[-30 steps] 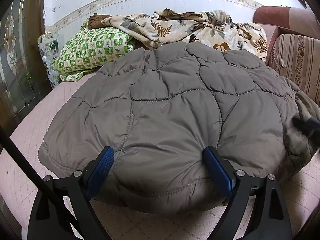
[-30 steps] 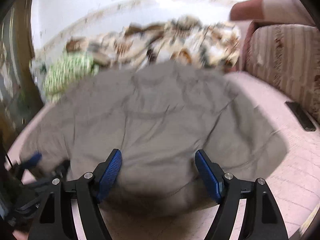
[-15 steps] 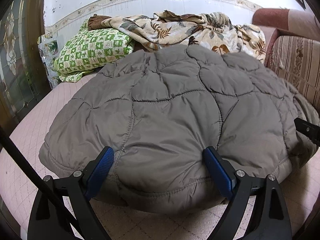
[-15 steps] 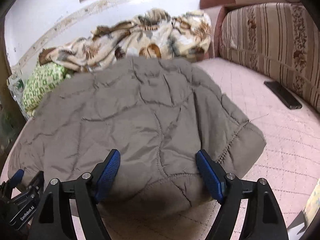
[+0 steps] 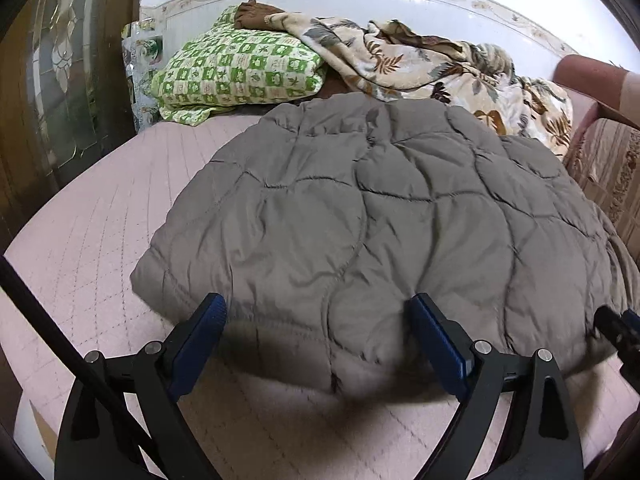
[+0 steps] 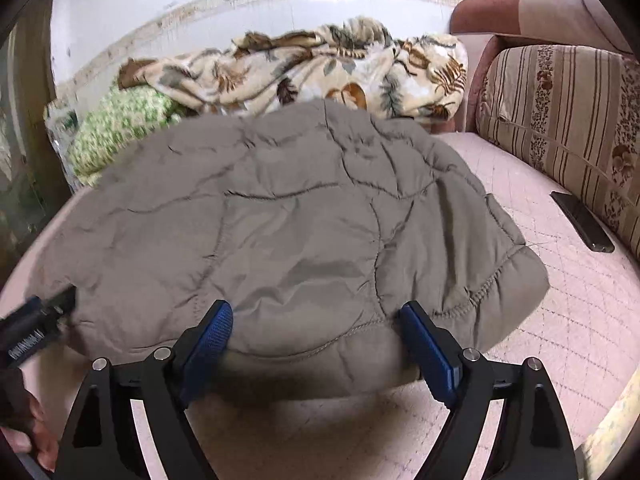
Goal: Fold large clothes
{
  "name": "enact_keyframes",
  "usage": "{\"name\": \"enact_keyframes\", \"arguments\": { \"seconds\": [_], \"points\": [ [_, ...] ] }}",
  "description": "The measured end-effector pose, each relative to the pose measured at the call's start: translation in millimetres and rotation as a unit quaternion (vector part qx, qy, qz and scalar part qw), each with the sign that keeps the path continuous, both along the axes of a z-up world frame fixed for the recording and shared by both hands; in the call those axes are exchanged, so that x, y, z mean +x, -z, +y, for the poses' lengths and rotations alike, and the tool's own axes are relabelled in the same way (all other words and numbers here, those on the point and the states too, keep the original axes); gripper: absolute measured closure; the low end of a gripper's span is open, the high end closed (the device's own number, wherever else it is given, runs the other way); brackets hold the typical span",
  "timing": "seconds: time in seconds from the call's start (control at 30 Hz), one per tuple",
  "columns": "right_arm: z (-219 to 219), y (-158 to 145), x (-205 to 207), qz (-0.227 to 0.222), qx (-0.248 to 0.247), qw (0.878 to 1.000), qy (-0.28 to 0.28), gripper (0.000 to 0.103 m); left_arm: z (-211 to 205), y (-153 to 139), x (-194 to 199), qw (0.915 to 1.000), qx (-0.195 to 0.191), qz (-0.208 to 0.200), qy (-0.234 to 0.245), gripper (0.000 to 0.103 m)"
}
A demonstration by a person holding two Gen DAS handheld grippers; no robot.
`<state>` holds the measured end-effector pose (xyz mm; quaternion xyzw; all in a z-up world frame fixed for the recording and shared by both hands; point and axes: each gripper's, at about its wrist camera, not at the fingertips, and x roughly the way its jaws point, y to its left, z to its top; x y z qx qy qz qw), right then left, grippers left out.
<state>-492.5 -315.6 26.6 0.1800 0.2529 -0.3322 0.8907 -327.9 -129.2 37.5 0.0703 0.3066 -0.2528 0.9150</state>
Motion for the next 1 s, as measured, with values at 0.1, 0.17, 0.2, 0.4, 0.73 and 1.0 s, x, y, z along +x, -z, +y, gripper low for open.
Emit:
{"name": "enact_keyframes", "arguments": {
  "seconds": [0.1,0.17,0.2,0.4,0.73,1.0],
  "points": [
    [13.5,-8.0,-11.0,-0.014,-0.016,1.0,-0.003,0.014,7.2,-2.6,-6.2,0.9998,-0.007,0.016,0.005,0.011],
    [24.3,-15.1,-21.2,-0.031,-0.029,0.999,-0.009,0.014,13.1,-5.4,-14.2,0.9998,-0.01,0.017,0.005,0.011],
    [28.6,-17.6,-23.8,-0.034,-0.035,0.999,-0.011,0.014,15.2,-6.8,-18.9,0.9998,-0.01,0.017,0.009,0.011],
    [65.5,-29.6,-47.4,-0.053,-0.064,0.996,-0.037,0.014,32.9,-19.9,-57.4,0.9996,0.005,-0.023,0.019,0.011],
    [132.5,-41.3,-95.0,-0.082,-0.13,0.985,-0.076,0.011,74.4,-37.1,-114.0,0.9967,-0.013,-0.07,0.038,0.003],
    [93.8,-31.4,-91.1,-0.105,-0.037,0.993,-0.033,0.011,58.4,-27.8,-99.2,0.9983,0.013,-0.046,0.033,0.003]
  ]
}}
